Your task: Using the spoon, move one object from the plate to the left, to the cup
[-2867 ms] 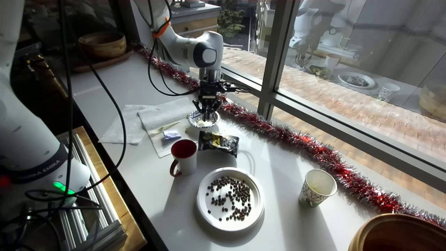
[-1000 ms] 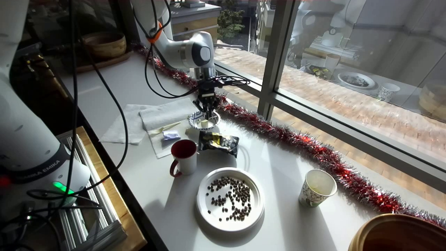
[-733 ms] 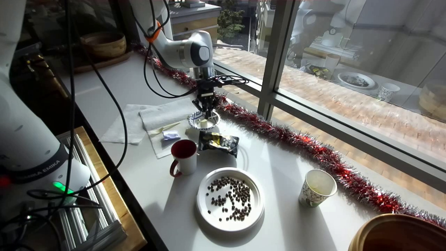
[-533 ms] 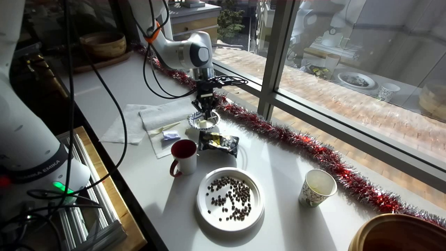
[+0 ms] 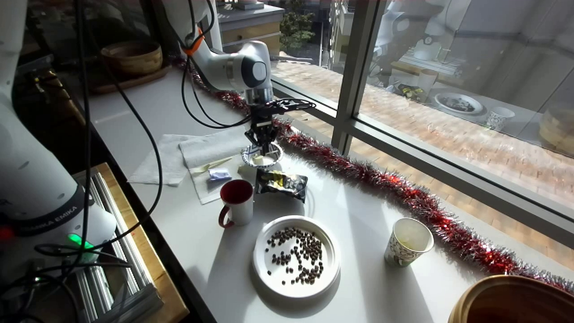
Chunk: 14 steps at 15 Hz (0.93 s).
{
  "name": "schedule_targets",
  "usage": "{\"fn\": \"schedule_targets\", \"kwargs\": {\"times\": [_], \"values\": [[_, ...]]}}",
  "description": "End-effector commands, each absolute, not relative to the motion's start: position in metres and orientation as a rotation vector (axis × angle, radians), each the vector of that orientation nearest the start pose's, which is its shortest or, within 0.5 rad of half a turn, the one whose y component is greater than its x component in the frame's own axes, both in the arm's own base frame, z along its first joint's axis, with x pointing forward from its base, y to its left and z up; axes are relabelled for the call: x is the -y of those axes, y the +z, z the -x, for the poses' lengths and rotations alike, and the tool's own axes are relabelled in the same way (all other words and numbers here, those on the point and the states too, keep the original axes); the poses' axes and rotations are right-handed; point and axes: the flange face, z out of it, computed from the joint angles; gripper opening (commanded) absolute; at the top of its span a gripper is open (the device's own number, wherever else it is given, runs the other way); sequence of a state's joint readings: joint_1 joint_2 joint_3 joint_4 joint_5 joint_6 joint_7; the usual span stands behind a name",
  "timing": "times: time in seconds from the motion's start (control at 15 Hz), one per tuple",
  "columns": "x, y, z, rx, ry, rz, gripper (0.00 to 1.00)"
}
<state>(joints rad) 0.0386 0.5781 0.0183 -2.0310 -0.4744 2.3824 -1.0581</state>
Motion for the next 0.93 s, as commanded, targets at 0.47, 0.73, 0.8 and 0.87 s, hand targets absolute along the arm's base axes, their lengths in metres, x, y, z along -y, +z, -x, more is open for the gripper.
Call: {"fn": "schedule_targets", "kwargs": {"times": [0.47,0.73,0.8,0.87], "values": [[-0.030,0.142,-0.569,2.287,0.379,2.307,0.03],[-0.030,0.134,-0.568,2.301,0.353,2.230,0.03],[-0.029,0.132,-0.568,2.308,0.347,2.207,0.03],[-0.028,0.131,-0.568,2.316,0.341,2.182,0.03]]}}
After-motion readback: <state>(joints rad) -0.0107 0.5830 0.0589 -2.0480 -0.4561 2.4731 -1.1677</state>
